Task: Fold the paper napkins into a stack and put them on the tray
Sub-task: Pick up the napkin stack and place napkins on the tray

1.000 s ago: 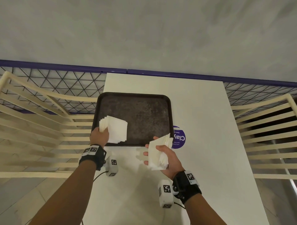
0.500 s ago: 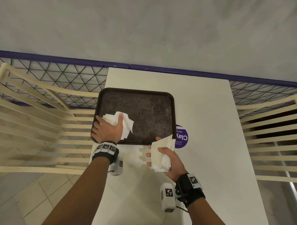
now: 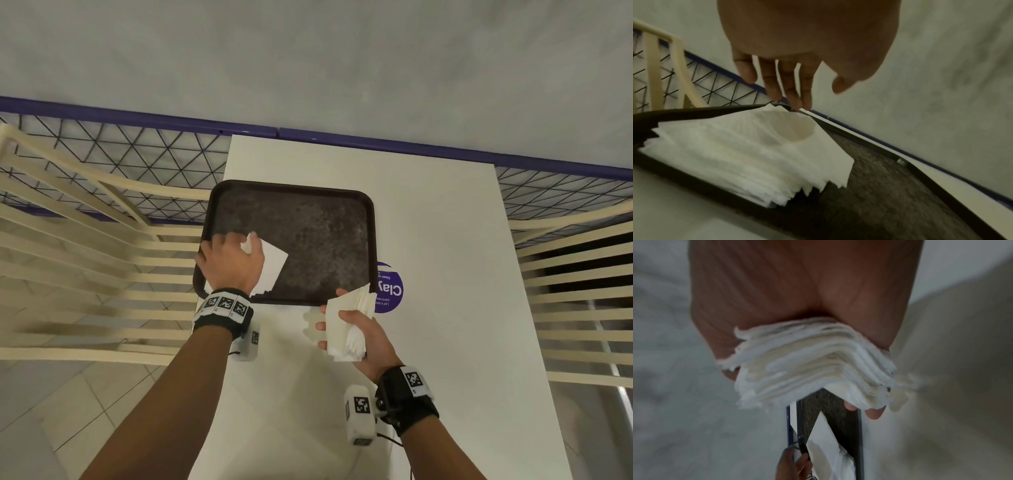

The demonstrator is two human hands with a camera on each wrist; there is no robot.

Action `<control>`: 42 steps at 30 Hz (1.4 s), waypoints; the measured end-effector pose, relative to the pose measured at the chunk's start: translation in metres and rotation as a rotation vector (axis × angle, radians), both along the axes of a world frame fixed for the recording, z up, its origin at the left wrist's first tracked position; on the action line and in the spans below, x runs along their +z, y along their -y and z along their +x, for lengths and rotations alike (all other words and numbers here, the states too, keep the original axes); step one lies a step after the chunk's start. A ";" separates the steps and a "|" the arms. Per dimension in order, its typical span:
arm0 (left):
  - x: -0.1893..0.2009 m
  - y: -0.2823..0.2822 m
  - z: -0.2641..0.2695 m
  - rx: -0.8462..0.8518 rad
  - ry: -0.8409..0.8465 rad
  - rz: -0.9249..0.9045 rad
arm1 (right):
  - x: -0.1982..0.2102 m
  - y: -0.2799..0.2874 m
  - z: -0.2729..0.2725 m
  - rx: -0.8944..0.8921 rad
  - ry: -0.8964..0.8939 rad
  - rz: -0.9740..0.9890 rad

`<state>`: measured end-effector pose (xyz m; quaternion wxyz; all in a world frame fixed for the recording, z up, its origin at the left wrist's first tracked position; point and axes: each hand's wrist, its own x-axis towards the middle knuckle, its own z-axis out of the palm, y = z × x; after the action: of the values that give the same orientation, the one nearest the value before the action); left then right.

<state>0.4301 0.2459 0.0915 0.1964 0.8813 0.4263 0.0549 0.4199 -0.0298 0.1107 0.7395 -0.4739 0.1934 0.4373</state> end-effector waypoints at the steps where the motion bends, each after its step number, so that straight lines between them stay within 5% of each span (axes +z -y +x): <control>1: -0.004 -0.001 -0.001 -0.025 -0.070 0.011 | 0.000 -0.001 0.000 0.003 -0.003 -0.004; 5: -0.018 -0.008 -0.006 -0.068 -0.226 -0.049 | 0.001 -0.002 -0.001 0.014 0.011 -0.015; 17: -0.013 -0.022 -0.016 0.086 0.029 -0.276 | 0.001 -0.001 -0.002 0.044 0.044 -0.043; 21: -0.014 -0.015 -0.020 0.049 -0.109 -0.268 | 0.001 -0.004 -0.004 0.055 0.049 -0.067; 34: -0.008 -0.028 -0.036 0.085 -0.147 -0.116 | -0.004 -0.004 -0.008 0.074 0.088 -0.116; 38: -0.009 -0.031 -0.038 0.173 -0.030 -0.068 | -0.005 -0.006 -0.009 0.077 0.096 -0.130; 42: -0.003 -0.002 -0.024 0.036 0.037 0.004 | -0.006 -0.004 -0.011 0.084 0.091 -0.143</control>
<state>0.4066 0.2478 0.0881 0.2014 0.8727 0.4383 0.0759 0.4086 -0.0254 0.1052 0.6928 -0.5524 0.1702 0.4313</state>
